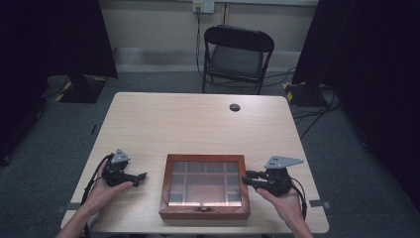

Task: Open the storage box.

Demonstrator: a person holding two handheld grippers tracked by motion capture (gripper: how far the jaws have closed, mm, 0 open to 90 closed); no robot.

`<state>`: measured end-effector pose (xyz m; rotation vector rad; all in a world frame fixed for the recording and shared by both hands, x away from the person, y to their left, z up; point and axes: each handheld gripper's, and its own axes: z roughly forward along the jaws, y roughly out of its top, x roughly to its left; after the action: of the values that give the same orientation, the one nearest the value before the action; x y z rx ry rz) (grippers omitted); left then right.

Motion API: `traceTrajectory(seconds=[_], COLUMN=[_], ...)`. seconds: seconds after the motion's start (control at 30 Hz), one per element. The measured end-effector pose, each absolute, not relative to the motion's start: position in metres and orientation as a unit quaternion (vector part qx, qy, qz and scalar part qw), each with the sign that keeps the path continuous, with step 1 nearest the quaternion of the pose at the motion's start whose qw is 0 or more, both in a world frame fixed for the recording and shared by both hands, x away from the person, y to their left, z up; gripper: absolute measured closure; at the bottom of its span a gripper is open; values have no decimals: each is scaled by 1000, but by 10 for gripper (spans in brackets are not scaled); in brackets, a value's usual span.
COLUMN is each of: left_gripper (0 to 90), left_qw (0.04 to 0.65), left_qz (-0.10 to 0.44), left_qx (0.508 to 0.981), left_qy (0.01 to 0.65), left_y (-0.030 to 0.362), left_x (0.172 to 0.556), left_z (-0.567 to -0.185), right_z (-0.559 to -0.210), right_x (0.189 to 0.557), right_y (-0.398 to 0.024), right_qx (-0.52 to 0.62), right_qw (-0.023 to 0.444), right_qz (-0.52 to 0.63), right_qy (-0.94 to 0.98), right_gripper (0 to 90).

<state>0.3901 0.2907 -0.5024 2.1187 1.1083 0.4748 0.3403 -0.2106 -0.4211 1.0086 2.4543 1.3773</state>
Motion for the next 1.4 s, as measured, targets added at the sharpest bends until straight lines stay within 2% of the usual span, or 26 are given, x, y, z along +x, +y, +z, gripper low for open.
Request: traceTrajectory(seconds=[0.33,0.77,0.97,1.03,1.1,1.4], left_gripper=[30,43,73,98,161,158], left_qw=[344,343,339,342,345,359], left_qz=[182,181,178,174,174,166], left_qx=[817,816,824,824,827,829], left_qy=[425,429,416,417,409,396], left_y=[291,287,286,283,281,275], left_x=[390,385,384,383,382,380], left_z=[-502,-502,-500,-499,-498,-493], right_z=[-419,-432,-435,-437,-440,-441], right_x=[333,316,312,311,311,313], right_y=[-173,-126,-117,-114,-111,-110], right_qx=[264,193,178,173,168,158], right_qw=[27,-42,-51,-56,-51,-56], right_qz=[468,449,443,441,432,432], right_qy=[843,871,877,879,885,886], right_gripper=[772,801,786,789,796,810])
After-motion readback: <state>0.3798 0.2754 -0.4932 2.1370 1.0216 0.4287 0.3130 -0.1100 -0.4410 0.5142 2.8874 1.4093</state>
